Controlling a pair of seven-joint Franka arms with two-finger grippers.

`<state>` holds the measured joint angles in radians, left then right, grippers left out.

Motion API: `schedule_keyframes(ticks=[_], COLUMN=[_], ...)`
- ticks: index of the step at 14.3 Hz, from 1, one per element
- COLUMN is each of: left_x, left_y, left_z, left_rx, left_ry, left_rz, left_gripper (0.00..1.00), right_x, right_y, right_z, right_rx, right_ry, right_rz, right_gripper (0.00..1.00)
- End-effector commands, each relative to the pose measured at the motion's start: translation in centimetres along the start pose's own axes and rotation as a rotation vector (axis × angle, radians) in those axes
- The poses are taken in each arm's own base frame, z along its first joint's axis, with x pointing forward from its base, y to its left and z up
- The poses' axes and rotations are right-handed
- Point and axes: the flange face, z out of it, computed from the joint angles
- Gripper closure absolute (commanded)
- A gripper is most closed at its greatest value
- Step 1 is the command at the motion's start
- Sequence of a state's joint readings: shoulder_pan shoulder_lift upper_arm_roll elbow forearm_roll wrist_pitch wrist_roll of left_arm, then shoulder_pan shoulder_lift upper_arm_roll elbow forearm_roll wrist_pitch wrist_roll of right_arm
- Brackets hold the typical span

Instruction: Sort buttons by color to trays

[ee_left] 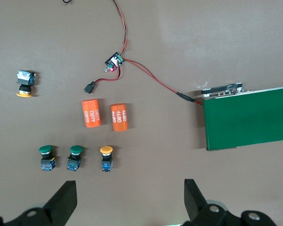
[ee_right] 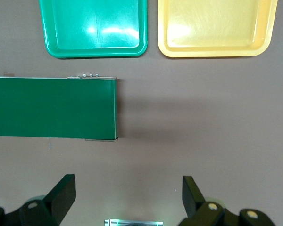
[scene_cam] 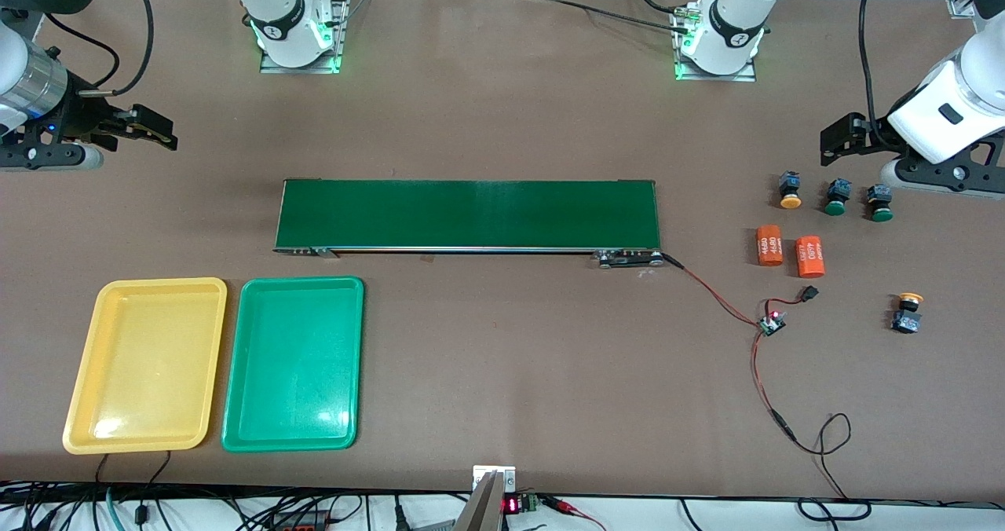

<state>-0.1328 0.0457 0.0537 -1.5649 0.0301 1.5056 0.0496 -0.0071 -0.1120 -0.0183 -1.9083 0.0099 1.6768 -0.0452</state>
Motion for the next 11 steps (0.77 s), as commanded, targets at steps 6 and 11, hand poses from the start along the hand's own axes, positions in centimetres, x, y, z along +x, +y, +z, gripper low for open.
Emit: schedule_keyframes(ticks=[6,11], left_x=[2.3,4.4], left_y=[0.1,-3.7], left_z=[2.0,7.9], left_rx=[0.003,0.006], left_ry=[-0.062,-0.157], left_rz=[0.016,-0.031], left_gripper=[0.0,0.0], right_x=[0.1,-0.1], right_y=[-0.2,-0.3], right_z=[0.3,1.5], right_rx=[0.016,0.016], right_ry=[0.01,-0.009], right_rz=[0.01,0.025], right_gripper=[0.0,0.0])
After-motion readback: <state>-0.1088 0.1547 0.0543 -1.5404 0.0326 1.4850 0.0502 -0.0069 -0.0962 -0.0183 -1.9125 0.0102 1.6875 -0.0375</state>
